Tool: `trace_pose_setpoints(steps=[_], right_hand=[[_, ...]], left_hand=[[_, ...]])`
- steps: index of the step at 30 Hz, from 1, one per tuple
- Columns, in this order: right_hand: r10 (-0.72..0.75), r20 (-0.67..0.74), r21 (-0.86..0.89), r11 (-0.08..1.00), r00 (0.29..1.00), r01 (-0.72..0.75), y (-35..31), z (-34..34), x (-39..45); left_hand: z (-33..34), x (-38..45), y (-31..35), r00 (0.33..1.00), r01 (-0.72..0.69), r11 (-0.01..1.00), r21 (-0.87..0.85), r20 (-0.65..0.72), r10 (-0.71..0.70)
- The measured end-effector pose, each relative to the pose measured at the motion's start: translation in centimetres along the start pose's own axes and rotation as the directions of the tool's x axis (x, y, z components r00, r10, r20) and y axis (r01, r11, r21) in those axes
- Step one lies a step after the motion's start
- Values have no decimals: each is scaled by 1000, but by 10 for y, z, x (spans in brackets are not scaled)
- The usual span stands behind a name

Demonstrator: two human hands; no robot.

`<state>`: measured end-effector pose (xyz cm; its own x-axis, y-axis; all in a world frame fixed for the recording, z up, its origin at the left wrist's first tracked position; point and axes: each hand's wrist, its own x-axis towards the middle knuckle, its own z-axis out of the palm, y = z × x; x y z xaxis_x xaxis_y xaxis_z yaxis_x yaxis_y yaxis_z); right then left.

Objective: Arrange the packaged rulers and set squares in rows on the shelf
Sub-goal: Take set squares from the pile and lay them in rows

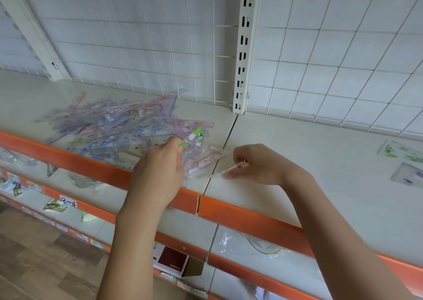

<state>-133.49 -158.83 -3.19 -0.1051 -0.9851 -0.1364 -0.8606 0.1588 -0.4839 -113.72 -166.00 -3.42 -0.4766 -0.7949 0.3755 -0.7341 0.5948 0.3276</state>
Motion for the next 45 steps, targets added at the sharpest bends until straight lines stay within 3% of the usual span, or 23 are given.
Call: trace_pose_setpoints(steps=[3, 8, 12, 20, 22, 26, 29, 37, 41, 45], right_hand=[[-20, -123, 45, 999, 992, 26, 11, -5, -15], [120, -266, 290, 956, 956, -40, 39, -23, -50], [190, -365, 282, 956, 911, -86, 58, -35, -81], [411, -311, 388, 878, 857, -280, 96, -48, -143], [441, -357, 456, 852, 824, -259, 112, -49, -153], [437, -500, 415, 879, 748, -236, 139, -56, -170], [481, -527, 511, 838, 701, -192, 152, -62, -183], [523, -463, 665, 738, 716, -110, 174, -78, -203], [534, -494, 613, 774, 686, -161, 186, -86, -210], [583, -498, 665, 732, 642, -148, 199, -94, -219]], left_hand=[[7, 5, 12, 998, -58, 996, -66, -26, 57], [19, 12, 44, 993, -113, 983, -146, 5, 115], [31, 20, 74, 983, -157, 965, -209, 57, 172], [60, 22, 137, 957, -234, 931, -282, 103, 271], [66, 21, 152, 952, -239, 926, -291, 115, 282], [74, 20, 181, 948, -236, 931, -280, 143, 283], [78, 19, 198, 942, -232, 937, -262, 181, 283], [89, 18, 234, 932, -227, 934, -275, 217, 290], [92, 19, 249, 938, -201, 923, -327, 208, 278], [95, 19, 264, 930, -233, 909, -346, 194, 312]])
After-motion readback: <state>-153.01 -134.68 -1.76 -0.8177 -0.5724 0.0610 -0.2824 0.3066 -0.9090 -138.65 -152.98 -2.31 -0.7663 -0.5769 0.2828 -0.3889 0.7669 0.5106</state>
